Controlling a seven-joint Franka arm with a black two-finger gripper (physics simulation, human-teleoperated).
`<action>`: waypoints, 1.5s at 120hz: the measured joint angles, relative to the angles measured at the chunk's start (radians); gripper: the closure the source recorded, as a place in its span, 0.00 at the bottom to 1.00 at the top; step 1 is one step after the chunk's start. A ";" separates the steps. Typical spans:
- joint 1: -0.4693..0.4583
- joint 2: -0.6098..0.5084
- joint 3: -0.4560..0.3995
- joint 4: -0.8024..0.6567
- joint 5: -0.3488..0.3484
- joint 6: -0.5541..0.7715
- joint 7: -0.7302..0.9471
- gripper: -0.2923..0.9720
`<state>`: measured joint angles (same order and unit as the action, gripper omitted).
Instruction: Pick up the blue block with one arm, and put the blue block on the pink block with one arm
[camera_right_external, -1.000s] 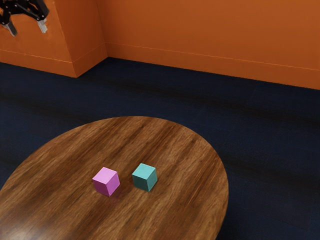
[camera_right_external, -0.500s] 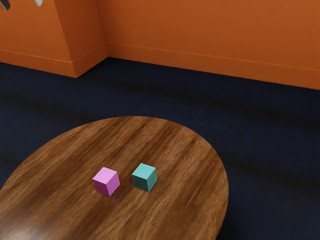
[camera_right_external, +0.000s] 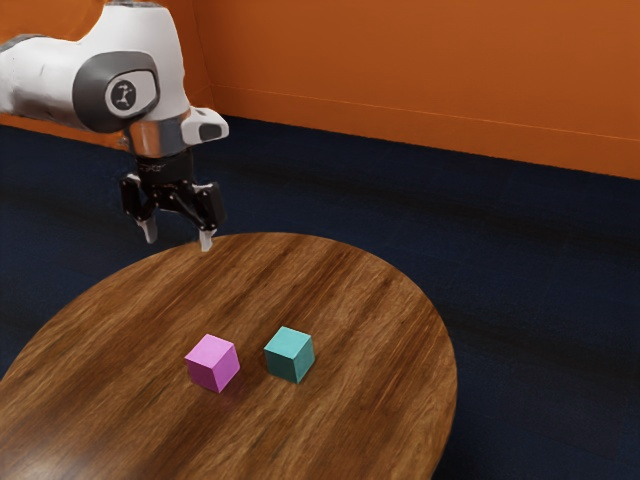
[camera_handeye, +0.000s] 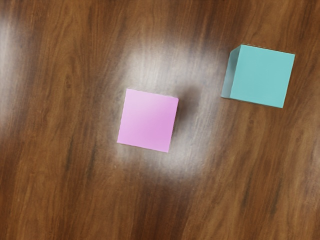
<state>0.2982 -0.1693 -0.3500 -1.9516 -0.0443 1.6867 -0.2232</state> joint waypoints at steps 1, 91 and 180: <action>-0.001 0.019 -0.005 0.008 0.001 0.008 -0.001 0.23; -0.017 0.616 -0.097 0.060 0.233 0.701 -0.082 0.23; -0.019 0.597 -0.136 -0.026 0.394 0.762 -0.119 0.23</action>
<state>0.2793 0.4281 -0.4863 -1.9776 0.3497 2.4484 -0.3424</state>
